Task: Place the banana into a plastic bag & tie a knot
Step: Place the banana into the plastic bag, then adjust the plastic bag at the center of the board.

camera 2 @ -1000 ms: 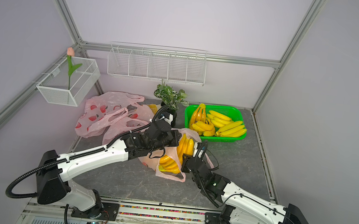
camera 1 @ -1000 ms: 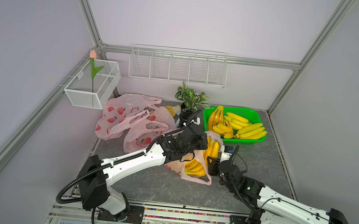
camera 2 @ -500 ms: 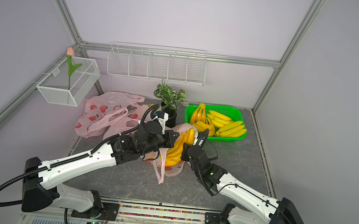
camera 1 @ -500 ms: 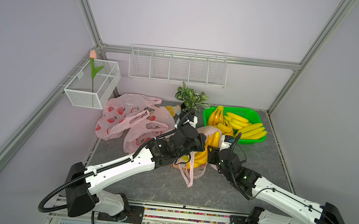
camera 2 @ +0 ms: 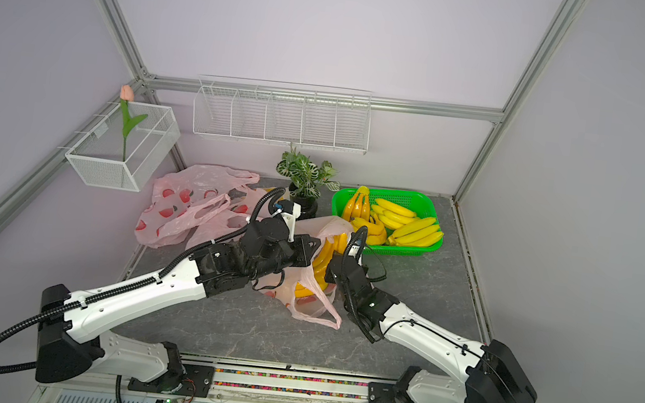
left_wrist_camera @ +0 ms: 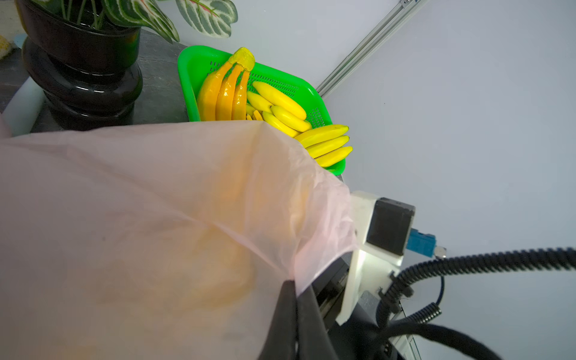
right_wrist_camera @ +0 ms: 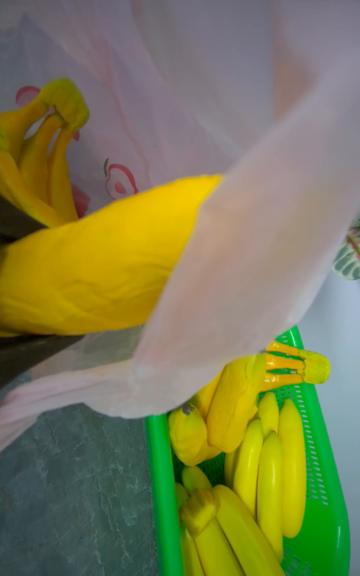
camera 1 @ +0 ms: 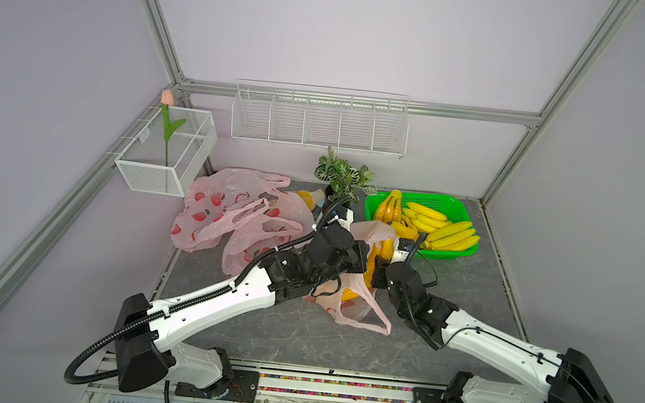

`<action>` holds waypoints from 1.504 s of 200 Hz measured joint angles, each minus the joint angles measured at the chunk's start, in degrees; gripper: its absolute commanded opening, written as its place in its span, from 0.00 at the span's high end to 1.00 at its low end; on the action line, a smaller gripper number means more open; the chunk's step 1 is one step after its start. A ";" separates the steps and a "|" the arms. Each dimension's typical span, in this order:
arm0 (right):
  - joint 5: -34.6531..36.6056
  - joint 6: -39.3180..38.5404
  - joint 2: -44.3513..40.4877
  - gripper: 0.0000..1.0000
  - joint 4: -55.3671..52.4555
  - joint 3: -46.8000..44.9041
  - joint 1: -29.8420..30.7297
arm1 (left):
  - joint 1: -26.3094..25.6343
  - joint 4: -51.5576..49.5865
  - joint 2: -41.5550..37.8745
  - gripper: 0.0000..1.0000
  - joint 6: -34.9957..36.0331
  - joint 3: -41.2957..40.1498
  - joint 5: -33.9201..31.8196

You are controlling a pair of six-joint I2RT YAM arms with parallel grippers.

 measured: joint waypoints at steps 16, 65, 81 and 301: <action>-1.77 1.27 0.44 0.80 1.38 0.07 -0.13 | 0.02 0.63 0.09 1.00 -0.04 -0.11 0.13; -10.45 8.26 8.44 0.79 9.51 0.72 0.81 | 0.02 2.25 0.81 1.00 -0.44 -0.63 -0.09; -12.48 10.08 11.52 0.79 13.18 0.81 1.31 | 0.02 3.37 0.79 1.00 -0.79 -1.57 -0.31; -21.49 -4.42 -18.60 0.16 -11.54 -0.13 0.72 | 19.28 3.34 -4.42 1.00 5.40 -9.55 3.41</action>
